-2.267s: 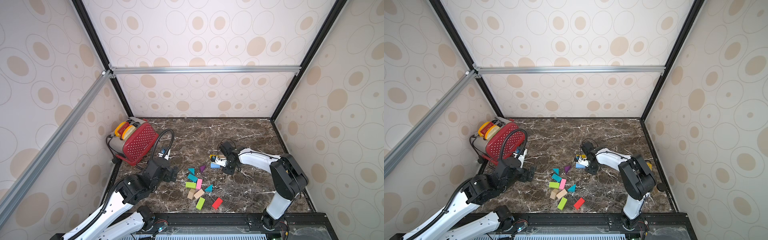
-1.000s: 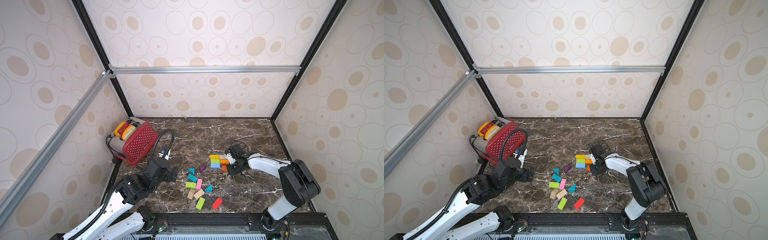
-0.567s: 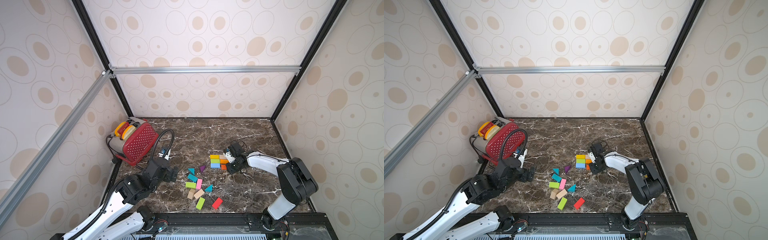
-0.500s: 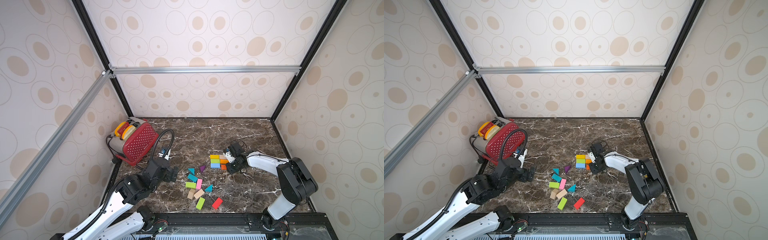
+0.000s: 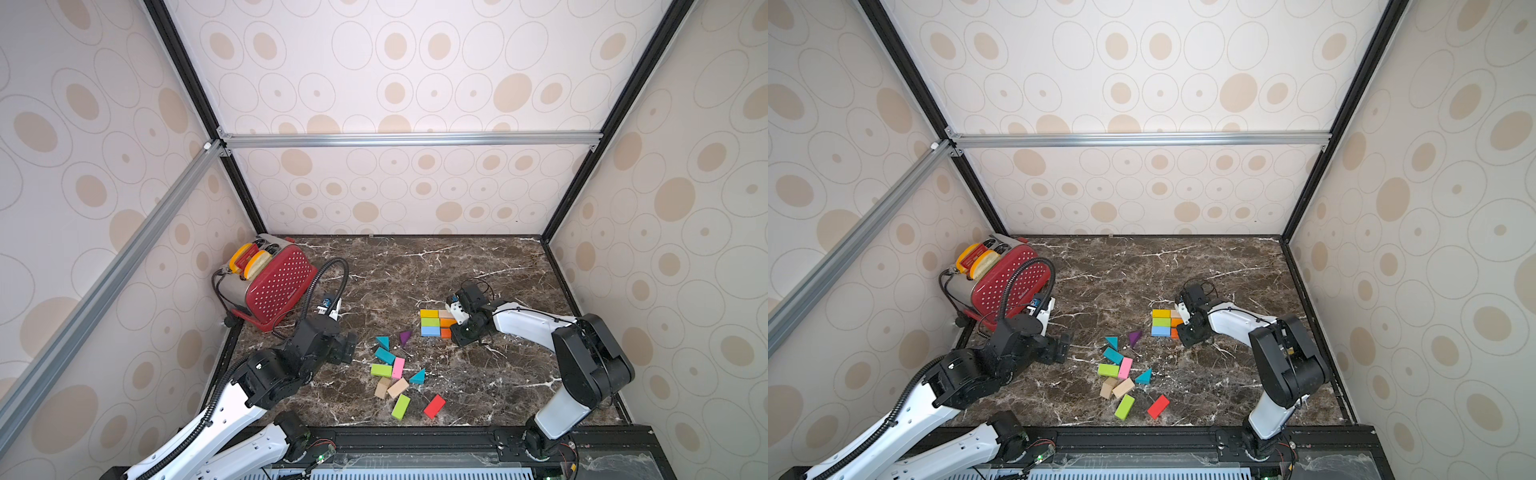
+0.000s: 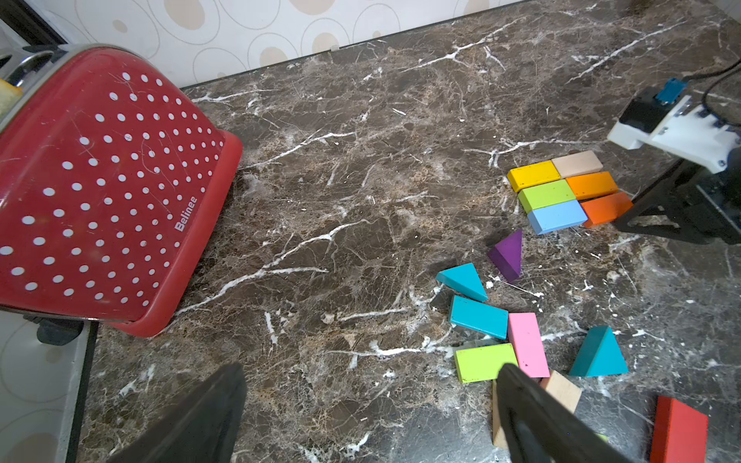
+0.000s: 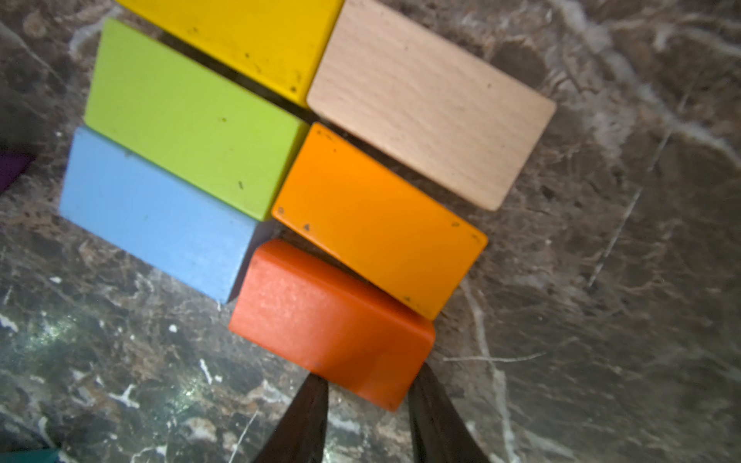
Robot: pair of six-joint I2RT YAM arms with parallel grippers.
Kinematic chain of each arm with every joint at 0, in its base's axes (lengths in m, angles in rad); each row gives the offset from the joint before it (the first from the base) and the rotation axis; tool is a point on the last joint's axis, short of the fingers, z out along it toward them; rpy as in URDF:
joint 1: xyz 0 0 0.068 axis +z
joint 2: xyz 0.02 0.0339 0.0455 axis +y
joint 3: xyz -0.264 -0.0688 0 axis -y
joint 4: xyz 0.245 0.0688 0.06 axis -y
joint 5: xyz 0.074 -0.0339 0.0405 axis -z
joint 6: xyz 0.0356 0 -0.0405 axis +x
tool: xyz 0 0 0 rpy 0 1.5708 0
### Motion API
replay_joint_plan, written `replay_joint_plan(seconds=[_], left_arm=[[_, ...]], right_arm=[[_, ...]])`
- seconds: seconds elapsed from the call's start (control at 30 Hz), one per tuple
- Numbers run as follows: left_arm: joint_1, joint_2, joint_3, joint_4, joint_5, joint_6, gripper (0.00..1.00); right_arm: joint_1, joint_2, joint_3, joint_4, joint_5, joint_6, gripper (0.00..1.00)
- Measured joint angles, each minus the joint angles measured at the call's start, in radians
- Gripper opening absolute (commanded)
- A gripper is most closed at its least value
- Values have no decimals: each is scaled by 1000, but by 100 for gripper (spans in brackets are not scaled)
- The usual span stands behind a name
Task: Assemble a piece of candy with building blocks
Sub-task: Assemble the building block at the center of the board, then adjust the building block at the center of the board.
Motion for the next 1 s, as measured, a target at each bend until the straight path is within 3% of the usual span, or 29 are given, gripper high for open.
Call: replay_joint_plan(seconds=[0.23,0.53,0.83,1.0], left_arm=[[0,2,0,0,0,0,98],[0,21,0,0,1,0,98],[0,14,0,0,-8,0,98],[0,14,0,0,-8,0,98]], right_arm=[[0,-40,-4,-38,-6,17,43],[19,-259,-7,-66,-93,45,48],[239,27,311,-122,-80,114,56],[294,154,446,-157,-47,217,64]])
